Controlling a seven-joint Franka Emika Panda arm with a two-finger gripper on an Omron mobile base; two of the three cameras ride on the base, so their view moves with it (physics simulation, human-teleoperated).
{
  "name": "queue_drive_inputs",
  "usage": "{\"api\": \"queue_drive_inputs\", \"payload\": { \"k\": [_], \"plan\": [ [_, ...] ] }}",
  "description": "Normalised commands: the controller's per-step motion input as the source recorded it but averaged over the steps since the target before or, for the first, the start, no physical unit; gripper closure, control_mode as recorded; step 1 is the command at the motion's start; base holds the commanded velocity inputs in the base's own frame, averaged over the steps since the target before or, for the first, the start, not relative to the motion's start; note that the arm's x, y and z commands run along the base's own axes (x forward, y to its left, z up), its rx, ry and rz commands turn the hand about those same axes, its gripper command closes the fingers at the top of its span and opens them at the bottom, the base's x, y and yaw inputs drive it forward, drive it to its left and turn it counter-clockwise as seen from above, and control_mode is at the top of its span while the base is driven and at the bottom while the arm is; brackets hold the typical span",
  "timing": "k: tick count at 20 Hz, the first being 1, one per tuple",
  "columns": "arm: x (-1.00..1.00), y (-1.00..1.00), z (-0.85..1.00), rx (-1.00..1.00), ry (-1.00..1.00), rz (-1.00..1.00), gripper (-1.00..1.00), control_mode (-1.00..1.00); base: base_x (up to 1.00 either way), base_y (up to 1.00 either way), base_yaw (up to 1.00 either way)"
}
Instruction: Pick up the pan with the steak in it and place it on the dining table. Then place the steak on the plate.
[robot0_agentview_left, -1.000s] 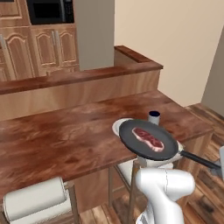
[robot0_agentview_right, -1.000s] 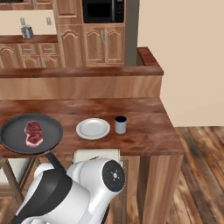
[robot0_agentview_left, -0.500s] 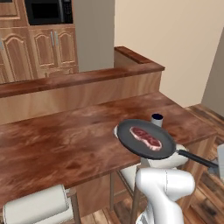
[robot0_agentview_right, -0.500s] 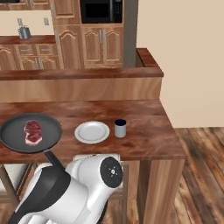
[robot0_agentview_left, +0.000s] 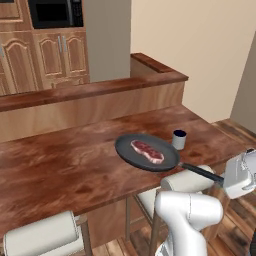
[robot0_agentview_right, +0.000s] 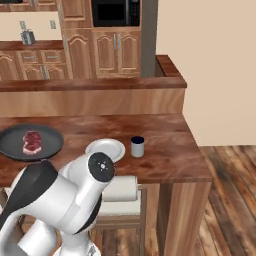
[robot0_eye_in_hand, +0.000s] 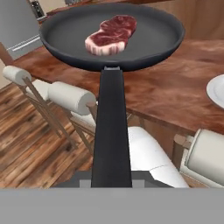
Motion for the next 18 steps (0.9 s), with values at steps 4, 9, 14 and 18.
{"api": "queue_drive_inputs", "payload": {
  "k": [4,9,14,18],
  "plan": [
    [-0.01,0.28,-0.03,0.0,0.0,-0.07,1.0,-1.0,0.0,0.0,0.0],
    [-0.34,0.31,-0.03,-0.01,-0.05,-0.06,1.0,-1.0,0.0,0.0,0.0],
    [-0.47,0.55,-0.06,-0.01,-0.05,-0.26,1.0,-1.0,0.0,0.0,0.0],
    [-0.48,0.45,-0.11,0.01,-0.09,-0.32,1.0,-1.0,0.0,0.0,0.0]
  ]
}}
